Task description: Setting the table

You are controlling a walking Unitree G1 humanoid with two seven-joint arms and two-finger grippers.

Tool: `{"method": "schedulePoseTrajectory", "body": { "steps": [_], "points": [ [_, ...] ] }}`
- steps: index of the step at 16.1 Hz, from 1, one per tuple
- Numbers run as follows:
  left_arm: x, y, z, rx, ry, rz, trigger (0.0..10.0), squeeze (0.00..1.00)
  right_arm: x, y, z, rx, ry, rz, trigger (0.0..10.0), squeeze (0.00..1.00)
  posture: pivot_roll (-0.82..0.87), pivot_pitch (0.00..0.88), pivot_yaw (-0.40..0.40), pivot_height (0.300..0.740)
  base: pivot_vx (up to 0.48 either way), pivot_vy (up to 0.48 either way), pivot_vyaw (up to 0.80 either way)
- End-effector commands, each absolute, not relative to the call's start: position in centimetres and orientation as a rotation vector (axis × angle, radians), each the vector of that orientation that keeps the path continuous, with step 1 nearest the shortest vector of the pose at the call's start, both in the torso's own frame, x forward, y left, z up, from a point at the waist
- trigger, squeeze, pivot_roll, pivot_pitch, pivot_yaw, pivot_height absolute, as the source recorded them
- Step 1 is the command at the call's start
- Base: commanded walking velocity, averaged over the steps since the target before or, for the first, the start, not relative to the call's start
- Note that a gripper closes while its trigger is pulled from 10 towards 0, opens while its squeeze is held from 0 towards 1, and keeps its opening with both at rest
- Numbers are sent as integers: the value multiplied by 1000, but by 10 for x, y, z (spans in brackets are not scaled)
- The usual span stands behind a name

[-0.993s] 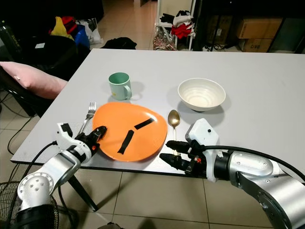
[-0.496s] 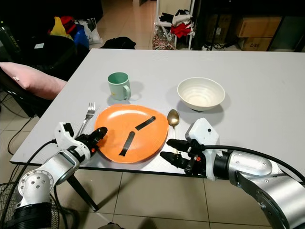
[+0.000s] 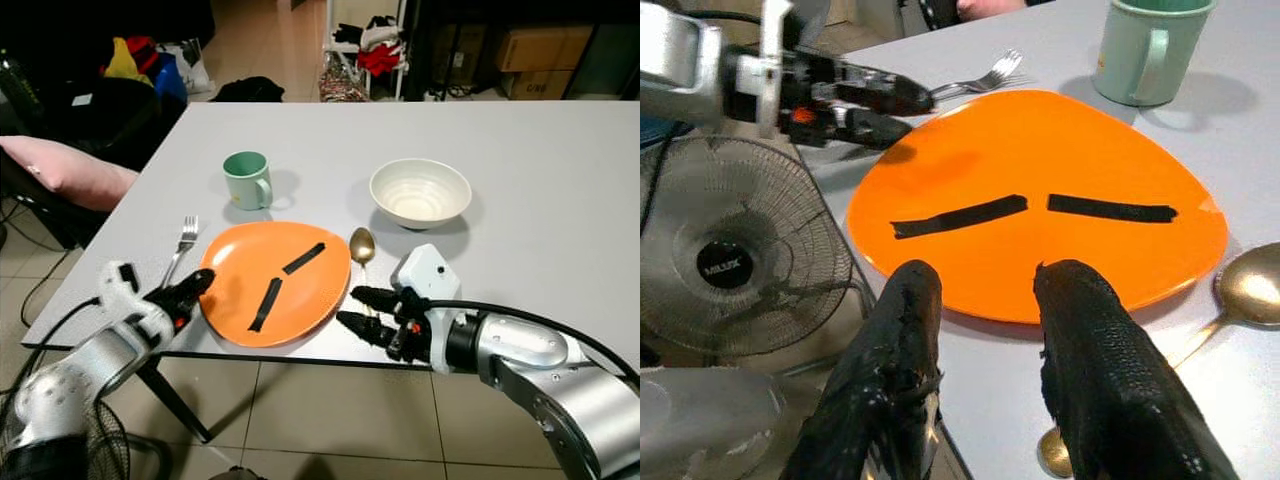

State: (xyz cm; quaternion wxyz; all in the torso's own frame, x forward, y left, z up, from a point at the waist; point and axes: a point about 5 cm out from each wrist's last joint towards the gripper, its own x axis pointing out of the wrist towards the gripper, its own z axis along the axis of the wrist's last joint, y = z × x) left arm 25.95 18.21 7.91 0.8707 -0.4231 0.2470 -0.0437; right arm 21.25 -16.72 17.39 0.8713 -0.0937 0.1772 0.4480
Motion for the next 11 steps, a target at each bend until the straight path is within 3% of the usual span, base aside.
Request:
{"method": "schedulePoseTrajectory", "body": {
  "steps": [1, 3, 4, 6, 10, 11],
  "points": [
    [256, 191, 82, -847, 486, -86, 10000, 1000, 216, -170, 180, -202, 333, 911, 10000, 0, -139, 0, 117, 740, 0, 0, 0],
    [255, 193, 87, -829, 456, -104, 10000, 1000, 217, -171, 181, -193, 324, 902, 10000, 0, -139, 0, 117, 740, 0, 0, 0],
    [251, 194, 98, -787, 389, -159, 10000, 0, 221, -172, 182, -179, 299, 863, 10000, 0, -138, 0, 113, 740, 0, 0, 0],
    [245, 195, 117, -690, 301, -239, 10000, 0, 233, -175, 185, -165, 246, 754, 10000, 0, -137, 0, 113, 740, 0, 0, 0],
    [243, 191, 156, -168, 70, -150, 10000, 0, 255, -172, 190, -183, 114, 452, 10000, 0, -134, 0, 110, 740, 0, 0, 0],
    [243, 188, 161, -112, 42, -129, 10000, 0, 256, -171, 188, -189, 109, 421, 10000, 0, -134, 0, 110, 740, 0, 0, 0]
  ]
}}
